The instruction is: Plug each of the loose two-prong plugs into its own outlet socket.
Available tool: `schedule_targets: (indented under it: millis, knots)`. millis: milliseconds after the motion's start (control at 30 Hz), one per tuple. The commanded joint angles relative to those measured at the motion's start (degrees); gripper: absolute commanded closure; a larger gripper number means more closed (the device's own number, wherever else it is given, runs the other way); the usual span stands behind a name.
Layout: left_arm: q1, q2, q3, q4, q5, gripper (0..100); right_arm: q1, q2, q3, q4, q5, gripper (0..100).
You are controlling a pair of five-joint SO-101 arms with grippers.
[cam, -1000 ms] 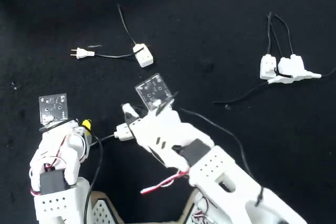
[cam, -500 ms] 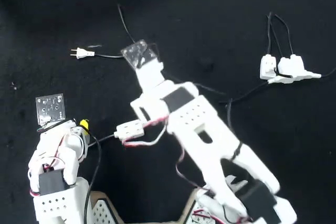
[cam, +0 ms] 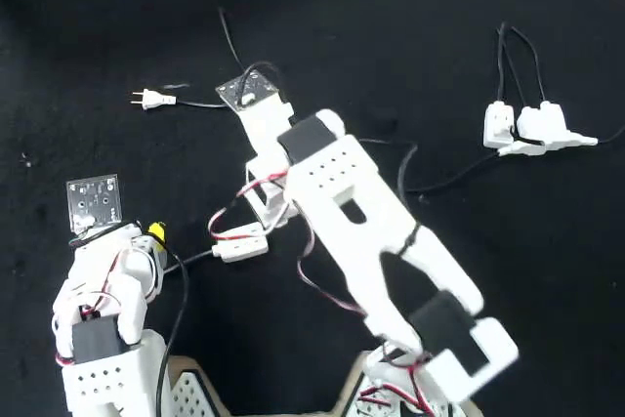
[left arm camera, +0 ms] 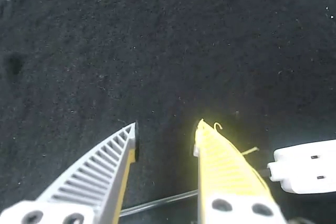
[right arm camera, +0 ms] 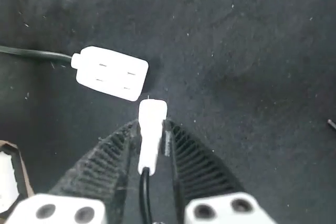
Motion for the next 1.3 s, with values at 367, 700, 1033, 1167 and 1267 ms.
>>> schedule_targets:
  millis: [367, 700, 1033, 1167, 1267]
  knots:
    - [-0.13, -0.18, -3.47, -0.79, 0.35, 81, -6.51, 8.31, -10.95, 2.90, -3.96, 98.8]
    - [-0.22, -0.18, -3.56, -0.79, 0.35, 81, -6.42, 12.44, -11.12, 1.05, -7.47, 98.8]
    - [-0.57, -0.18, -3.56, -0.79, 0.35, 81, -5.10, 15.96, -13.85, 1.14, -9.05, 98.8]
    - [-0.57, -0.18, -3.47, -0.79, 0.35, 81, -4.92, 17.80, -14.02, 1.05, -9.05, 98.8]
    - [-0.66, -0.18, -3.47, -0.79, 0.35, 81, -4.92, 18.33, -14.02, 1.05, -9.05, 98.8]
